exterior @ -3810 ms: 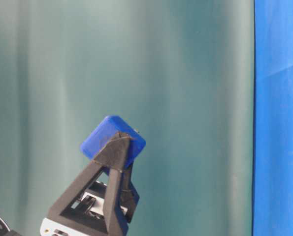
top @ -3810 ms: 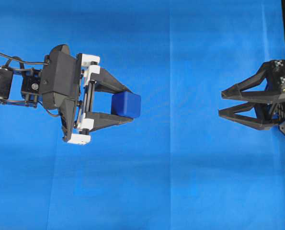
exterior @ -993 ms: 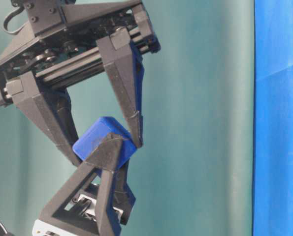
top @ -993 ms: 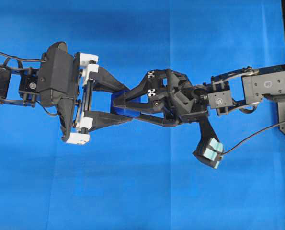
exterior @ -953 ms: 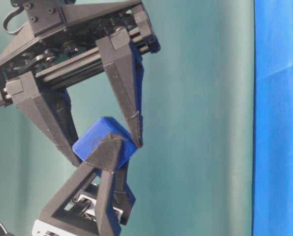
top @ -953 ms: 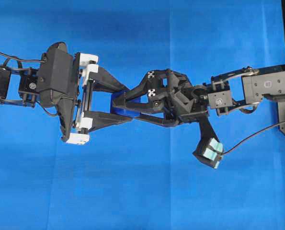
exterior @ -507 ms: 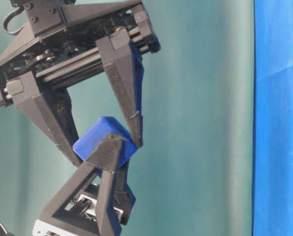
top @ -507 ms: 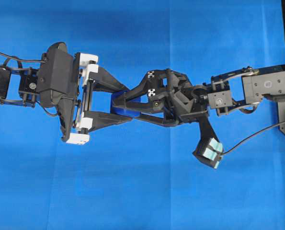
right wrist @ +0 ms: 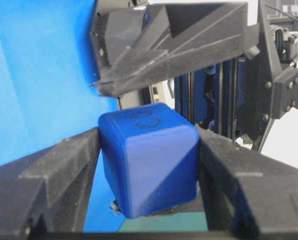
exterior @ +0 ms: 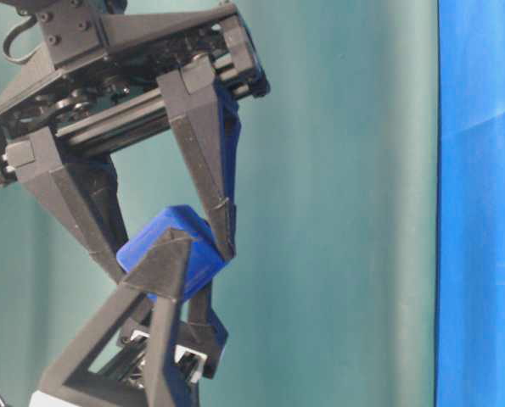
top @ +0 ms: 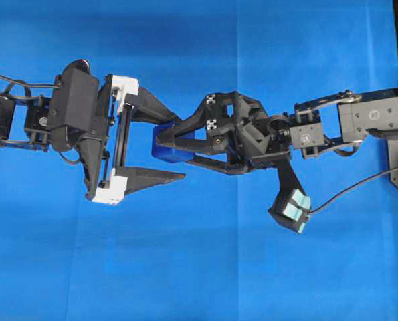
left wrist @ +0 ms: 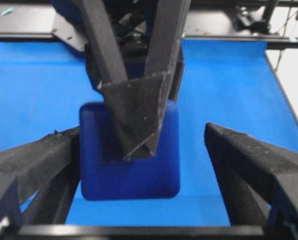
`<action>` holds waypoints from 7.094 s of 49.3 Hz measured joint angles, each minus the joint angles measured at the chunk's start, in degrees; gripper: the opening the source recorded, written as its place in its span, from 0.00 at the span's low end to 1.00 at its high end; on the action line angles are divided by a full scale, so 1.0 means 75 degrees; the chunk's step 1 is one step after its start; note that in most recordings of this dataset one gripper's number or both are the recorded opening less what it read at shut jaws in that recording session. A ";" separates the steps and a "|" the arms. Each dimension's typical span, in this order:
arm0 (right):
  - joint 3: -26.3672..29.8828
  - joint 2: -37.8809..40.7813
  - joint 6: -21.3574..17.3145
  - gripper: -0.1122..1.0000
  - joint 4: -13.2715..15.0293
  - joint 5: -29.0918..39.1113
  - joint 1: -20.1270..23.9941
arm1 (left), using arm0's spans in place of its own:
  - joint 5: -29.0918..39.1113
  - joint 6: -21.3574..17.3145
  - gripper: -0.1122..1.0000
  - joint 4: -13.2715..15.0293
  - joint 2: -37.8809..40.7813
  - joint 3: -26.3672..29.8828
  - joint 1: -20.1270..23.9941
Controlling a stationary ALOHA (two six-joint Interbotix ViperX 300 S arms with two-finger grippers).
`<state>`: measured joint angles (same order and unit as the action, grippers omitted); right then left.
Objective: Handover the blue block to the right arm after grasping it with the left arm, then place it in the designated position.
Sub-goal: 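Open the left gripper and pull the cube away with the right gripper, then hold the cube in the right gripper and retract it rightward, then move the right gripper with the cube down toward the table center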
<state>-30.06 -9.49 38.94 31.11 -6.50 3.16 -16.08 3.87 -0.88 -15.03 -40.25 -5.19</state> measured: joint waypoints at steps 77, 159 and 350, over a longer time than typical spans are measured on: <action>-0.1746 -0.2613 -0.1852 0.48 -0.0973 0.0820 0.0082 | -0.0012 -0.0023 0.93 0.0000 -0.0551 -0.0410 0.0000; -0.1746 -0.2895 -0.7793 0.48 -0.1734 0.1207 0.0082 | -0.0012 -0.0117 0.93 -0.0012 -0.0551 -0.0422 0.0000; -0.1770 0.2367 -0.9480 0.48 -0.2590 -0.0961 0.0129 | 0.0012 -0.0070 0.93 0.0000 -0.0551 -0.0422 0.0000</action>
<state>-43.33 8.26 -32.17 11.69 -13.71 4.13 -16.00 3.34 -0.88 -19.16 -43.42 -5.19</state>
